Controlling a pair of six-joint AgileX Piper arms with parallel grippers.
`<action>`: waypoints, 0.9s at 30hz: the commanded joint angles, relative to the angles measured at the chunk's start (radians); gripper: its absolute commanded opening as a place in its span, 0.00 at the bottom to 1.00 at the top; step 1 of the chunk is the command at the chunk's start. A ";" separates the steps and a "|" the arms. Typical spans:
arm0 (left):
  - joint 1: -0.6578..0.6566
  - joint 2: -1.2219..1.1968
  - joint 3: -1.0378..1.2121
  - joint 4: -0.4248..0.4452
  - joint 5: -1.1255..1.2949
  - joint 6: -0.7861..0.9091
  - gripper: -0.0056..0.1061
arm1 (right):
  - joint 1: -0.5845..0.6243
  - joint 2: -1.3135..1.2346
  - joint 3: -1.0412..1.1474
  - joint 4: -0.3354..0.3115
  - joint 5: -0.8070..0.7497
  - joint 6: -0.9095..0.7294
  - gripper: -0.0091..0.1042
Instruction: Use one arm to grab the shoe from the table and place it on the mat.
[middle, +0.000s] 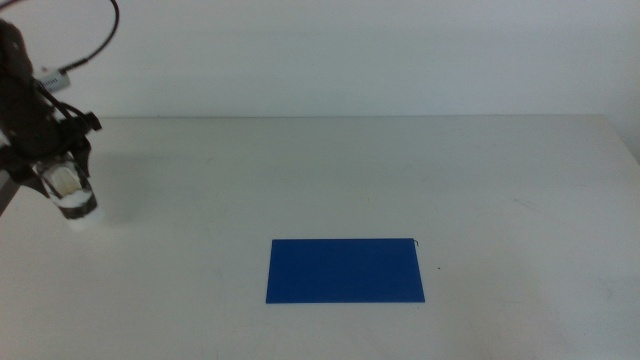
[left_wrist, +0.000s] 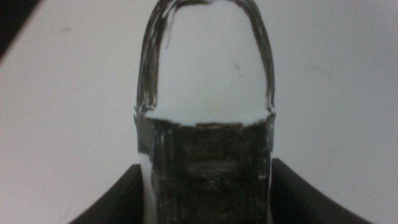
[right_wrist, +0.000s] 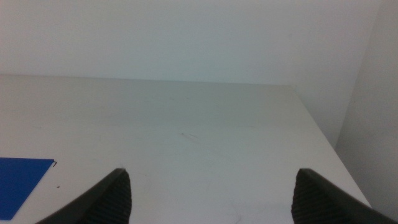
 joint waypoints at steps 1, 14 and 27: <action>0.000 -0.120 -0.033 0.008 0.048 0.000 0.04 | 0.003 -0.020 -0.010 -0.008 -0.080 -0.013 0.67; -0.166 -0.482 0.317 0.167 0.040 -0.173 0.04 | 0.003 -0.020 -0.010 -0.008 -0.080 -0.013 0.67; -0.434 -0.478 0.234 0.130 0.093 -0.339 0.04 | 0.003 -0.020 -0.010 -0.008 -0.080 -0.013 0.67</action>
